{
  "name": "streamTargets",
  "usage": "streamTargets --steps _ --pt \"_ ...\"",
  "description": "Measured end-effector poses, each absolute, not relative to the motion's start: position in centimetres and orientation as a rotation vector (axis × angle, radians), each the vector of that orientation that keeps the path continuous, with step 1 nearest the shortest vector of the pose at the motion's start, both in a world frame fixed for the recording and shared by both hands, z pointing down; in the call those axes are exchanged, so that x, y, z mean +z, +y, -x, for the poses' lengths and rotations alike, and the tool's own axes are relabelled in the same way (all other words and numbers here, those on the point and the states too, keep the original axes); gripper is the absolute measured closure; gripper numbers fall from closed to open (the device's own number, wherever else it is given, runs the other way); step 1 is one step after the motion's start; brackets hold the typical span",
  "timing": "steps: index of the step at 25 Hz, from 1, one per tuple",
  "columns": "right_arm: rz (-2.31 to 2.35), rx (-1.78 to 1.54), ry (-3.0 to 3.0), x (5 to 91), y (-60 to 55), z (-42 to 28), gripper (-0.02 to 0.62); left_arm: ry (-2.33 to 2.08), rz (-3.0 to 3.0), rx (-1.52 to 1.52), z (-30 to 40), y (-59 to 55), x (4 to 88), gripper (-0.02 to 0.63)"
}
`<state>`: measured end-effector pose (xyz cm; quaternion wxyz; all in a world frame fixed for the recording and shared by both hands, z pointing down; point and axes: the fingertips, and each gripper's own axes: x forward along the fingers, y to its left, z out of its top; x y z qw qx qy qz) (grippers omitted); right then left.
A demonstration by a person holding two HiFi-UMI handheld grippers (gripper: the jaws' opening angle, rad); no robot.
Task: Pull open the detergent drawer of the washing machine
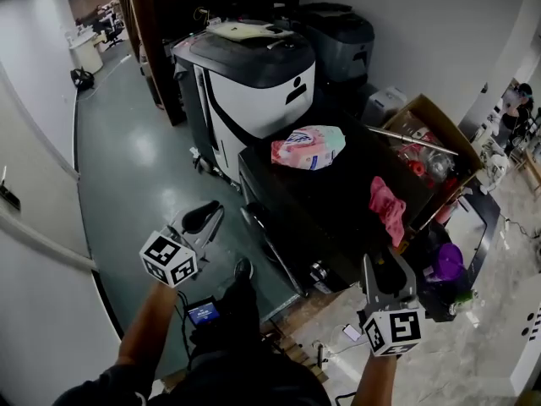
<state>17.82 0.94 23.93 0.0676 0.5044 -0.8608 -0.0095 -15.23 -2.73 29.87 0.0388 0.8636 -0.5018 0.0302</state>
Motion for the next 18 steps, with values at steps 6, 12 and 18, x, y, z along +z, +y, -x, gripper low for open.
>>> streamTargets --steps 6,12,18 --pt "-1.517 -0.013 -2.541 24.3 -1.0 -17.3 0.474 -1.478 -2.597 0.07 15.6 -6.2 33.4 0.532" --pt "-1.485 0.014 -2.51 25.8 -3.0 -17.0 0.474 -1.466 -2.551 0.089 16.1 -9.5 36.2 0.454" --pt "-1.461 0.032 -2.481 26.7 -4.5 -16.9 0.474 -1.447 -2.498 0.09 16.7 -11.8 39.2 0.434"
